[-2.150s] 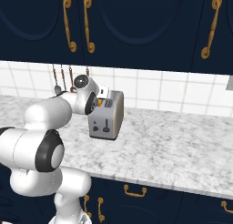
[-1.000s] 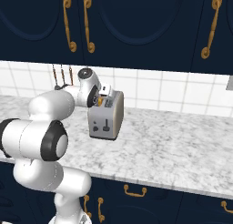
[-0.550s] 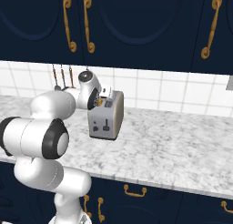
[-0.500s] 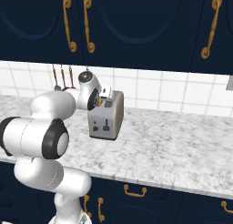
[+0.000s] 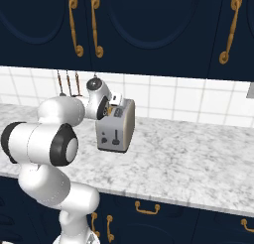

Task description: Start the toaster. Once the lever pops up, take the bread to the plate on the dining counter.

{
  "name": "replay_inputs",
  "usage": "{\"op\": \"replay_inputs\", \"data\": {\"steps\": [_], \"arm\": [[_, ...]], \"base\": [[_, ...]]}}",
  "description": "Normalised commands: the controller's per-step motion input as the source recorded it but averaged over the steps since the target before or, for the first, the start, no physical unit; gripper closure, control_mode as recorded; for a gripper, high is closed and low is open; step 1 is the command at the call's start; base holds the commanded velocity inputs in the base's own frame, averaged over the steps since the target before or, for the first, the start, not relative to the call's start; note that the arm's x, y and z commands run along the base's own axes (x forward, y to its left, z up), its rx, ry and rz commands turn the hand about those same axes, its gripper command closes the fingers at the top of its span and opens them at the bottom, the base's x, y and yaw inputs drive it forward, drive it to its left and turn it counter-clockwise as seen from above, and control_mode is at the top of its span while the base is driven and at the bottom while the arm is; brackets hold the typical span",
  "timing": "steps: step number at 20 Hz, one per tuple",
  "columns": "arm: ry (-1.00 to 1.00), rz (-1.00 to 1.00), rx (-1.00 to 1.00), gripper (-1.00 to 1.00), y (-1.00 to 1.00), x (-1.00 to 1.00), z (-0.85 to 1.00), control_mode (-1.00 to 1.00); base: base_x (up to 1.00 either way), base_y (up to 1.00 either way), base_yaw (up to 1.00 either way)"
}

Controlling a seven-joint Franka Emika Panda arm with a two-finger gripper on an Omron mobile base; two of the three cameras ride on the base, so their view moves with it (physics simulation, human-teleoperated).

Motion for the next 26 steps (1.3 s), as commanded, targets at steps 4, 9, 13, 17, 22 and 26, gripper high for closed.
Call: {"op": "replay_inputs", "data": {"steps": [4, 9, 13, 17, 22, 26], "arm": [[0.0, 0.0, 0.0, -1.0, 0.0, 0.16, -0.01, -1.0], [0.0, 0.0, 0.0, -1.0, 0.0, 0.01, -0.17, -1.0], [-0.05, 0.0, 0.0, -1.0, 0.0, -0.02, -0.08, -1.0], [-0.06, 0.0, 0.0, -1.0, 0.0, -0.02, 0.0, -1.0], [-0.04, 0.0, 0.0, -1.0, 0.0, -0.06, 0.0, -1.0], [0.0, 0.0, 0.0, -1.0, 0.0, -0.03, 0.0, -1.0]], "base": [[0.0, 0.0, 0.0], [0.0, 0.0, 0.0], [0.0, 0.0, 0.0], [0.0, 0.0, 0.0], [0.0, 0.0, 0.0], [0.0, 0.0, 0.0]]}}
